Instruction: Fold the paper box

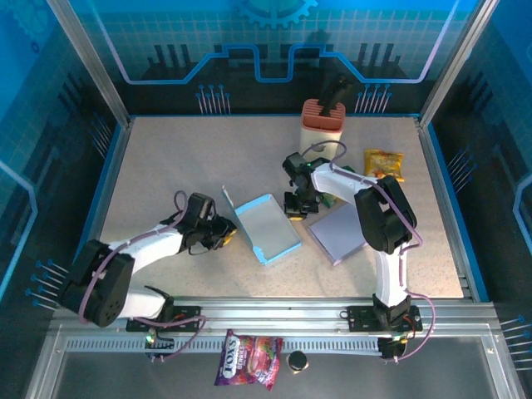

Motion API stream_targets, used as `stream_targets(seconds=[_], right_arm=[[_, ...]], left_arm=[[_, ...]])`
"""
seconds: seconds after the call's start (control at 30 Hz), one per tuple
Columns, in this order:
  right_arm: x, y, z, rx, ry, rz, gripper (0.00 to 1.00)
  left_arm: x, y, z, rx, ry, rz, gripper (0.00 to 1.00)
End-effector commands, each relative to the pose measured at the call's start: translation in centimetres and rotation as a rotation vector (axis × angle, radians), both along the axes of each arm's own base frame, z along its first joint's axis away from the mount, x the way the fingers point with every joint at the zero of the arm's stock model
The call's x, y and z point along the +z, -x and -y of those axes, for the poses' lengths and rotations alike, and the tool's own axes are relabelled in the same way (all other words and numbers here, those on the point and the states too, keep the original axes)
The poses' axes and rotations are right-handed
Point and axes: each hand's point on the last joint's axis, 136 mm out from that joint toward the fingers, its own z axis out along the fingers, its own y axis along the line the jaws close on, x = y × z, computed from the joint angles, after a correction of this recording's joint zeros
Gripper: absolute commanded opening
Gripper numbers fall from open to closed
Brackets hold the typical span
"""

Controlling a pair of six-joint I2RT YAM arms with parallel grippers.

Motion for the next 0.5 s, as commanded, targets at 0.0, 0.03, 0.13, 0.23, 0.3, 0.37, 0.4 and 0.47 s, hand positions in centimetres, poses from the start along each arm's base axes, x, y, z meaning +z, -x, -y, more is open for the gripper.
stream_targets(seconds=[0.0,0.03,0.13,0.23,0.3,0.37,0.4,0.47], right_arm=[[0.3,1.6,-1.5,0.042,-0.073,-0.021,0.09],[0.3,1.9,-1.8,0.039,-0.082,-0.028,0.09],[0.5,3.0,-2.7,0.030,-0.111,-0.036,0.09],[0.9,4.0,-3.8,0.001,-0.157,-0.043,0.10],[1.1,4.7,-4.8,-0.014,-0.187,-0.044,0.10],[1.4,5.3,-6.1,-0.044,-0.230,-0.048,0.11],[1.4,5.7,-6.7,-0.066,-0.254,-0.054,0.12],[1.4,6.3,-7.9,-0.110,-0.300,-0.064,0.15]], left_arm=[[0.6,-1.9,1.0,0.008,0.062,0.034,0.25],[0.7,-2.4,1.1,0.008,0.063,0.039,0.25],[1.4,-4.1,1.2,0.009,0.069,0.070,0.25],[2.1,-6.0,1.6,-0.007,0.081,0.098,0.25],[2.3,-7.2,2.1,-0.027,0.106,0.108,0.25],[2.4,-8.3,2.9,-0.053,0.137,0.107,0.25],[2.3,-8.8,3.3,-0.068,0.154,0.108,0.25],[2.2,-9.8,4.2,-0.096,0.196,0.099,0.24]])
